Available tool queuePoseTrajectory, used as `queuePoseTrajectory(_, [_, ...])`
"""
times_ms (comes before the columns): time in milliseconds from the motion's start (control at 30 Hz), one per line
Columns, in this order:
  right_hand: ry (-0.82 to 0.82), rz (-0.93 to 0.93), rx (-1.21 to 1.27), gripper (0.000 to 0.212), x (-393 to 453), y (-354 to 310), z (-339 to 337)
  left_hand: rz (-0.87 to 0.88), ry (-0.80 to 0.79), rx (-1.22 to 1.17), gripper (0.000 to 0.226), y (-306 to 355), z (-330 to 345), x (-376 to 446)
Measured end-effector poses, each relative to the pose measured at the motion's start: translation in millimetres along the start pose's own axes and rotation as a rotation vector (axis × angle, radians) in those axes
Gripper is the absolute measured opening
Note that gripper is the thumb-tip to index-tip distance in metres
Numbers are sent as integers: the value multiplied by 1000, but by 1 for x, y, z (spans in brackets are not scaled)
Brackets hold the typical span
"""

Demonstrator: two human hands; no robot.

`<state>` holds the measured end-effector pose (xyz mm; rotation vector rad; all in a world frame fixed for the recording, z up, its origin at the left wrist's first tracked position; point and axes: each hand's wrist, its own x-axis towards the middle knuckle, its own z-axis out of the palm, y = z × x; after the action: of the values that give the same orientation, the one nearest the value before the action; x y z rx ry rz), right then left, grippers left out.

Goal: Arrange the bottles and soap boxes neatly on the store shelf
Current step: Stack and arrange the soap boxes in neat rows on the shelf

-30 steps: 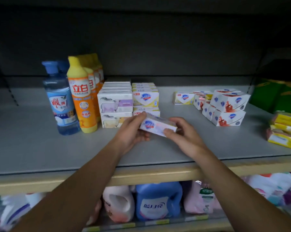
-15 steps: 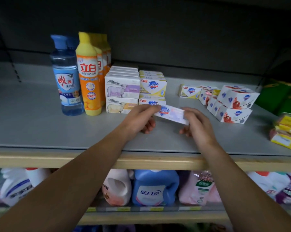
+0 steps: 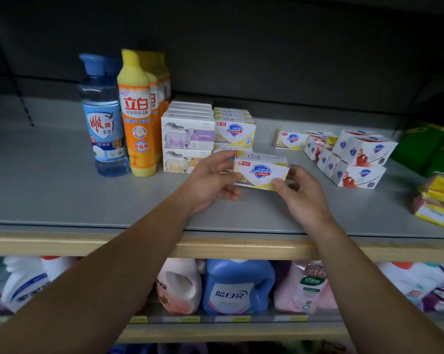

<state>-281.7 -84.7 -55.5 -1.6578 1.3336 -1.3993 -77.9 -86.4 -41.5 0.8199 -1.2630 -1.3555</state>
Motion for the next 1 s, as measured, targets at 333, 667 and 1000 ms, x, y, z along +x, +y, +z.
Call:
queuePoseTrajectory(333, [-123,-4,79,51,-5,-5,-1,69,55,41,16,-5,-1,4])
queuePoseTrajectory(667, [-87,-19,-3,48,-1,1,-2,74,8,44,32,-6,-3,4])
queuePoseTrajectory(1000, [39,57,29,18,3,5,-1,88,117,350,21,-12,4,4])
